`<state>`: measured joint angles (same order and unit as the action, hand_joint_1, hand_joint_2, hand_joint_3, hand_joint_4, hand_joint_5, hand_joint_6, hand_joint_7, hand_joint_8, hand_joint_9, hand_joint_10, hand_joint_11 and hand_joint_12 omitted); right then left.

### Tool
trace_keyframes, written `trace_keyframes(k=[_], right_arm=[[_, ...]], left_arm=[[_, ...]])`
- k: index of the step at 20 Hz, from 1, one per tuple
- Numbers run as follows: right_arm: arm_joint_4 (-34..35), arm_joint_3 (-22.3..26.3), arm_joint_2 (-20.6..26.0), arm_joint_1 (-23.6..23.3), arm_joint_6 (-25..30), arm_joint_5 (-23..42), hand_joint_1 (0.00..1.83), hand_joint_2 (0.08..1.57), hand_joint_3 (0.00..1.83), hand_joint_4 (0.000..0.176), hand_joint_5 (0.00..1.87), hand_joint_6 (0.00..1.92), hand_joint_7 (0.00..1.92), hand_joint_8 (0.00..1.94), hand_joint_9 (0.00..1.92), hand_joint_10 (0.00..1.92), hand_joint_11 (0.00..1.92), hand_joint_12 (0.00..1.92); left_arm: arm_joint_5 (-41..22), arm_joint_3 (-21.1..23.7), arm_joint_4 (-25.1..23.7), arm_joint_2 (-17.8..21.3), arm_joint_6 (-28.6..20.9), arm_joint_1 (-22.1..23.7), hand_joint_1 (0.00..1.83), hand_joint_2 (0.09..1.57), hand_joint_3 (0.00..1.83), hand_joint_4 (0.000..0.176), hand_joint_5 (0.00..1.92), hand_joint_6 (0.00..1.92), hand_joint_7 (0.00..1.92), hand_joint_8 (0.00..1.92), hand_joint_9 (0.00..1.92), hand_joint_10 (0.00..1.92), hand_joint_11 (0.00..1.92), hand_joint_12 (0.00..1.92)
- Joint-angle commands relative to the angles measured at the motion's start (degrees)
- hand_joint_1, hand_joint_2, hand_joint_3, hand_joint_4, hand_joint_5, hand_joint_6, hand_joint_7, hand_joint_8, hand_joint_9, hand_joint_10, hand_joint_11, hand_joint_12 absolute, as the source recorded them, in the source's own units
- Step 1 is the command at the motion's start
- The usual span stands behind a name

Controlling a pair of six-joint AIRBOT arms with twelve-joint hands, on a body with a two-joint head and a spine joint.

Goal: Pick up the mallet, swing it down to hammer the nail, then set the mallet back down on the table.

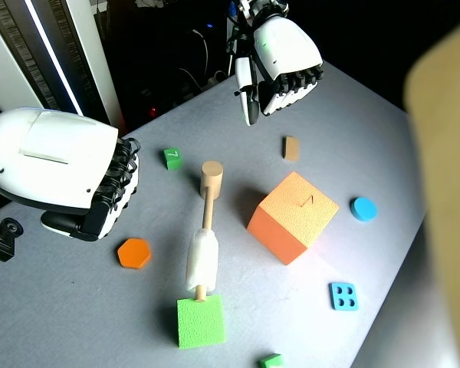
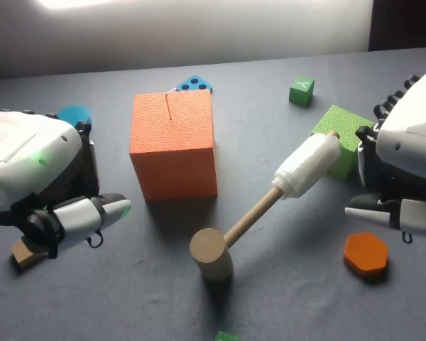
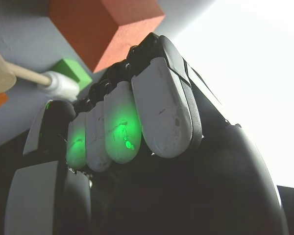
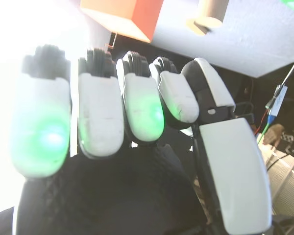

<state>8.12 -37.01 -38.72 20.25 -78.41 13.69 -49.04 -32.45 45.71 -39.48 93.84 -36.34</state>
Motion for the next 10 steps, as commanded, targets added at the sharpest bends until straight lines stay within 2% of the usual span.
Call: trace_keyframes(k=[1, 2, 3, 6, 8, 9, 10], right_arm=[[-0.25, -0.04, 0.22, -0.72, -0.42, 6.1, 0.04, 1.11, 0.12, 0.0, 0.09, 0.05, 0.05, 0.05, 0.02, 0.01, 0.0, 0.01], [-0.25, -0.08, 0.22, -0.63, -0.55, 6.32, 0.04, 1.11, 0.12, 0.0, 0.09, 0.05, 0.05, 0.05, 0.02, 0.01, 0.0, 0.01], [-0.25, -0.12, 0.22, -0.52, -0.61, 6.74, 0.04, 1.17, 0.01, 0.0, 0.13, 0.01, 0.1, 0.01, 0.05, 0.0, 0.01, 0.03], [-0.26, -0.16, 0.26, -0.32, -0.66, 8.41, 0.08, 1.18, 0.0, 0.0, 0.17, 0.01, 0.13, 0.0, 0.08, 0.0, 0.0, 0.1], [-0.73, -0.41, 0.34, -0.01, -0.74, 9.86, 0.06, 1.19, 0.0, 0.0, 0.15, 0.0, 0.12, 0.0, 0.06, 0.0, 0.0, 0.09], [-1.85, -0.61, 0.33, 0.06, -0.37, 10.14, 0.07, 1.18, 0.0, 0.0, 0.16, 0.0, 0.13, 0.0, 0.07, 0.0, 0.0, 0.11], [-5.99, -1.09, 0.31, 0.39, 2.7, 11.06, 0.06, 1.18, 0.0, 0.0, 0.15, 0.0, 0.11, 0.0, 0.06, 0.0, 0.0, 0.08]], left_arm=[[-5.26, -0.36, -3.09, 0.24, -0.68, 0.1, 0.0, 1.03, 0.21, 0.0, 0.04, 0.04, 0.03, 0.03, 0.0, 0.04, 0.0, 0.02], [-5.06, -0.49, -3.44, 0.24, -1.13, -0.06, 0.0, 1.03, 0.21, 0.0, 0.04, 0.04, 0.03, 0.03, 0.0, 0.04, 0.0, 0.02], [-4.87, -0.65, -3.61, 0.24, -1.41, -0.26, 0.0, 1.12, 0.03, 0.0, 0.05, 0.0, 0.04, 0.0, 0.01, 0.0, 0.0, 0.0], [-4.83, -1.25, -4.89, 0.26, -3.33, -1.28, 0.0, 1.12, 0.01, 0.0, 0.05, 0.0, 0.05, 0.0, 0.04, 0.01, 0.0, 0.0], [-4.83, -2.02, -6.92, 0.27, -6.45, -2.26, 0.0, 1.12, 0.01, 0.0, 0.05, 0.0, 0.06, 0.0, 0.04, 0.01, 0.01, 0.0], [-4.84, -2.23, -7.72, 0.29, -7.77, -2.58, 0.0, 1.13, 0.01, 0.0, 0.05, 0.0, 0.04, 0.0, 0.03, 0.0, 0.0, 0.0], [-4.86, -2.78, -9.93, 0.3, -11.05, -3.24, 0.0, 1.13, 0.01, 0.0, 0.08, 0.01, 0.07, 0.01, 0.05, 0.01, 0.02, 0.01]])
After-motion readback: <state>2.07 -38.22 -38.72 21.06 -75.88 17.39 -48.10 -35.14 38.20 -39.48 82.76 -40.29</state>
